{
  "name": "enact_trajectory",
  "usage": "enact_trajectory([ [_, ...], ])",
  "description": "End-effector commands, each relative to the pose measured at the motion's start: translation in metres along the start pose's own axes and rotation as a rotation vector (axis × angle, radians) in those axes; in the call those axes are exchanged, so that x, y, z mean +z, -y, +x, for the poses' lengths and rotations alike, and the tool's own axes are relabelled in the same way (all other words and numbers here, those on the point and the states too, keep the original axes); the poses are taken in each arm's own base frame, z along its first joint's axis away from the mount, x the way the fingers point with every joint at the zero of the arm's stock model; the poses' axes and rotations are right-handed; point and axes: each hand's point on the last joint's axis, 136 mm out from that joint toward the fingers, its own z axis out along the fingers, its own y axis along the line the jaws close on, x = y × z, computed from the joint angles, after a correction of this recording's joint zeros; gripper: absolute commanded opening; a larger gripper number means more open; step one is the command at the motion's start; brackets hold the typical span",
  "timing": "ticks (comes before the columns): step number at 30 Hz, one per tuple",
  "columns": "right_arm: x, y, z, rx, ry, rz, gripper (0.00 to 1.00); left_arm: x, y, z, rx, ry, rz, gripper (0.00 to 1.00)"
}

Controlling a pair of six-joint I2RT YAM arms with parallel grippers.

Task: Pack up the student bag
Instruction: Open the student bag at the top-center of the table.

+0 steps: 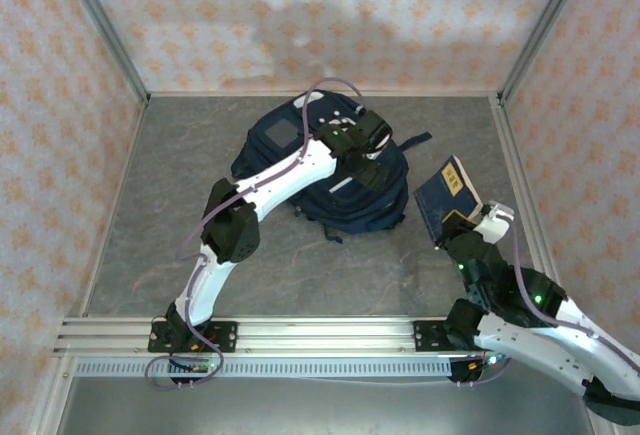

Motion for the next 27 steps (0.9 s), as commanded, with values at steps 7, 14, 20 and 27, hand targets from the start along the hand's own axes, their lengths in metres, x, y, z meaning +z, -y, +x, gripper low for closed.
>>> enact_trajectory([
  [7, -0.009, 0.019, -0.01, -0.034, 0.039, 0.026, 0.0, 0.038, 0.006, 0.0, 0.056, -0.062, -0.028, 0.8],
  [14, -0.008, 0.017, -0.007, -0.042, 0.033, 0.018, 0.0, 0.053, -0.003, -0.004, 0.064, -0.063, -0.099, 0.54],
  [20, -0.009, 0.009, -0.014, -0.036, 0.046, -0.011, 0.0, 0.025, -0.016, -0.019, 0.067, -0.033, -0.157, 0.0],
  [27, -0.007, -0.016, -0.014, -0.013, 0.032, -0.098, 0.0, -0.055, -0.029, -0.048, 0.016, 0.08, -0.069, 0.0],
])
